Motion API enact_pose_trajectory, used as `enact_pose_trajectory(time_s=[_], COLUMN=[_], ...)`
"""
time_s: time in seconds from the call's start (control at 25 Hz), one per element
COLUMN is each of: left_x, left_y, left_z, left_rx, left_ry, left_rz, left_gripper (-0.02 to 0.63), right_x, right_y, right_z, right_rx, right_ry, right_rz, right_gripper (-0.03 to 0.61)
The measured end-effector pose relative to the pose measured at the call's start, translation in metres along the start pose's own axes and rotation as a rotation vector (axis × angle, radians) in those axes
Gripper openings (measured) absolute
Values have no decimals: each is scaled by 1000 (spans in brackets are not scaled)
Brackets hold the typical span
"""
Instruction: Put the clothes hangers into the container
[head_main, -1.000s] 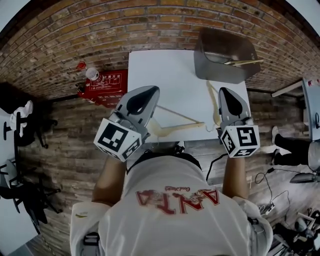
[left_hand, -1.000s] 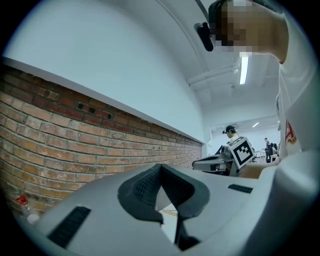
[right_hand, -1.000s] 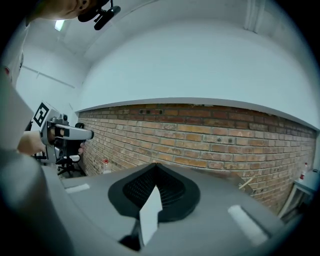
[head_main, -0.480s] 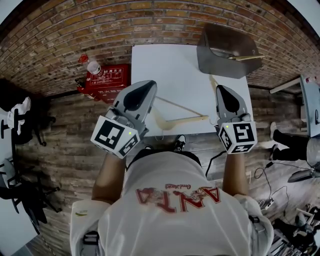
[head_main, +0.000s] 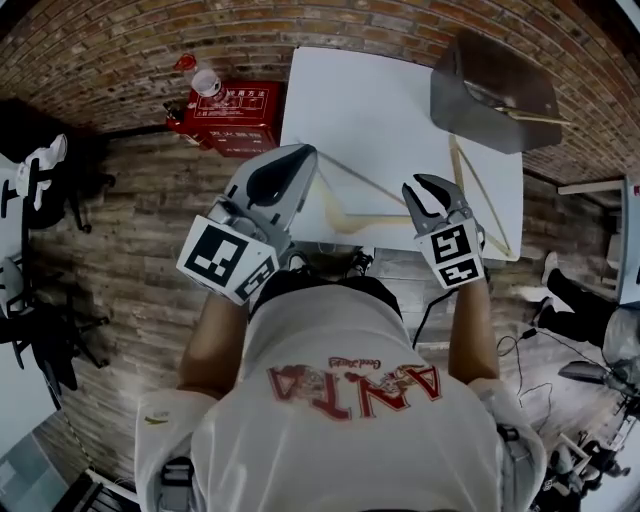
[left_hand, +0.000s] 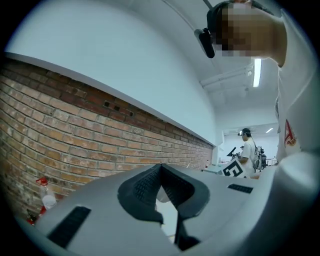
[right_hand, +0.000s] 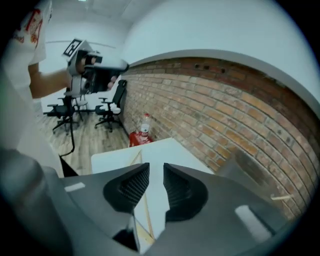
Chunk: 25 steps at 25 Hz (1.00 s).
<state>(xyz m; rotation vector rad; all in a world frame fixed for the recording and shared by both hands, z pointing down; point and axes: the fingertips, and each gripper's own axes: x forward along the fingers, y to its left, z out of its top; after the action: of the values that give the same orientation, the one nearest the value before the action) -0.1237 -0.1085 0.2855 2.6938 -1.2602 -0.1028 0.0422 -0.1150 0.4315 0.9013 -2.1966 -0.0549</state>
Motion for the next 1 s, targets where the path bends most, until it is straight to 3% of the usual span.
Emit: enact_pose_trajectory(time_s=[0.16,0.48,0.68,1.0], left_x=[-5,-30,-44,-46], left_y=[14,32,45,51], left_z=[-22,-73,-93,-99], left_rx=[-24,-84,-116,-133], left_ry=[35,126,160,161], left_rz=[58,183,245,260], left_gripper=[9,9,9,9], right_x=[48,100,116,116], right_y=[43,119,136,144], right_z=[-54,-160,-191,-195], right_rx=[-201,-389,-480,-517], right_ry=[195,433,505,549], right_rz=[204,526,613,707], right_gripper=[132,160,169,155])
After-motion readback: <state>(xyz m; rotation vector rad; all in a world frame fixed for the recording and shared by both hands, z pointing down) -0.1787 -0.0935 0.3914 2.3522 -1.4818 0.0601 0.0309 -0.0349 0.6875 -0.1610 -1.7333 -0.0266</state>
